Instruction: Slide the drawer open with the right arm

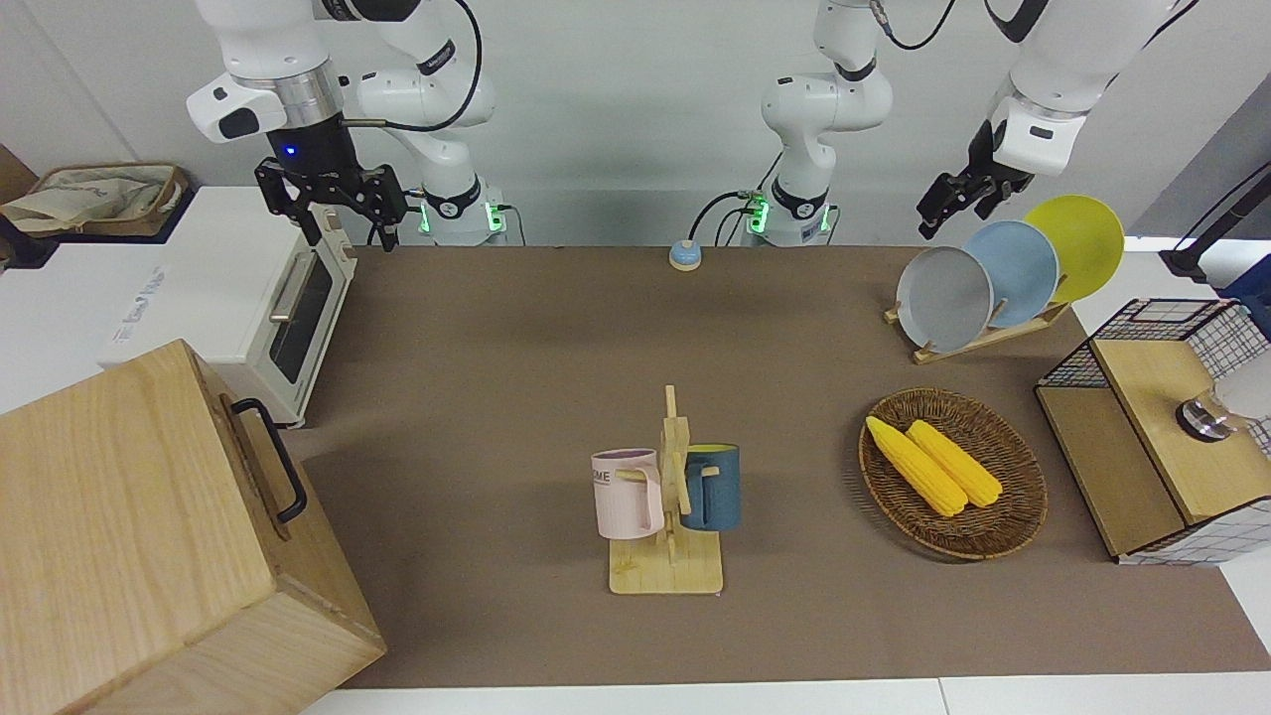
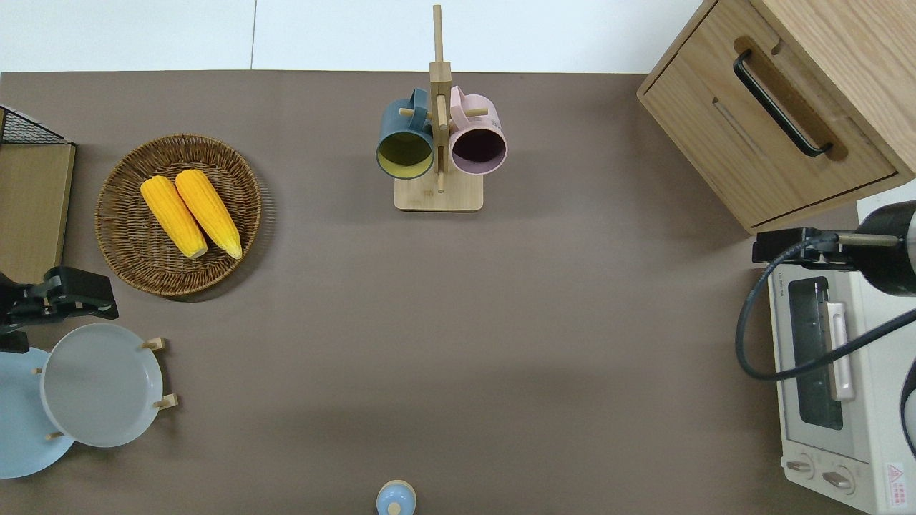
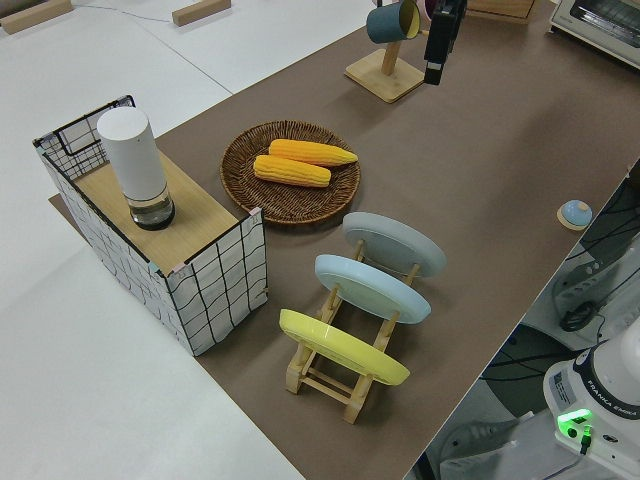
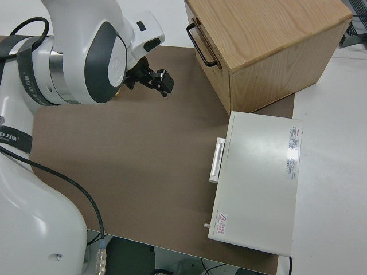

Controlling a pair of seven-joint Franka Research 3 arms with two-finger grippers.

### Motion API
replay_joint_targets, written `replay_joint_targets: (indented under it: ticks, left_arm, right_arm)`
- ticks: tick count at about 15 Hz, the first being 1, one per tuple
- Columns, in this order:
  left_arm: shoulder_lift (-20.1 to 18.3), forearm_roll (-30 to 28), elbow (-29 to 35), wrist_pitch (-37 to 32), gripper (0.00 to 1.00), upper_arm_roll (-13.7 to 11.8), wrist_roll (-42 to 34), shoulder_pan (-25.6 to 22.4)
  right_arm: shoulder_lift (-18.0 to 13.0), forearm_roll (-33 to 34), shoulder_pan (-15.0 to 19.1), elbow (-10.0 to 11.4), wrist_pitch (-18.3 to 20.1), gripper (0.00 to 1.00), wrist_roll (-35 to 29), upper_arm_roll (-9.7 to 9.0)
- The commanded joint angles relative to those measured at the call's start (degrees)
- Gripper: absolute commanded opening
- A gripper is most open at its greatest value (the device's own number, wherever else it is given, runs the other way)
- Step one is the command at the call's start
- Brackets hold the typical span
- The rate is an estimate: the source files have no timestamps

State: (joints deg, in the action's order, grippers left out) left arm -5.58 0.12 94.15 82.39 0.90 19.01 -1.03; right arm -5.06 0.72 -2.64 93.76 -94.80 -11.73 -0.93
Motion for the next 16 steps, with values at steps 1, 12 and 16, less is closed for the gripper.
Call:
replay_joint_targets:
  ticks: [1, 12, 16]
  left_arm:
    - [-0.49, -0.21, -0.02, -0.12, 0.99, -0.29, -0.56, 0.24]
    - [-0.49, -0.21, -0.02, -0.12, 0.99, -0.29, -0.56, 0.24]
    - [-0.49, -0.21, -0.02, -0.12, 0.99, -0.29, -0.56, 0.24]
  right_arm:
    - [1.63, -1.07, 2.28, -2.17, 2.32, 0.981, 0.92, -1.70]
    - [1.80, 1.38, 1.24, -1.82, 3.83, 0.981, 0.66, -3.19]
    - [3.82, 14.29, 0.97, -1.12, 5.76, 0.981, -0.92, -10.31]
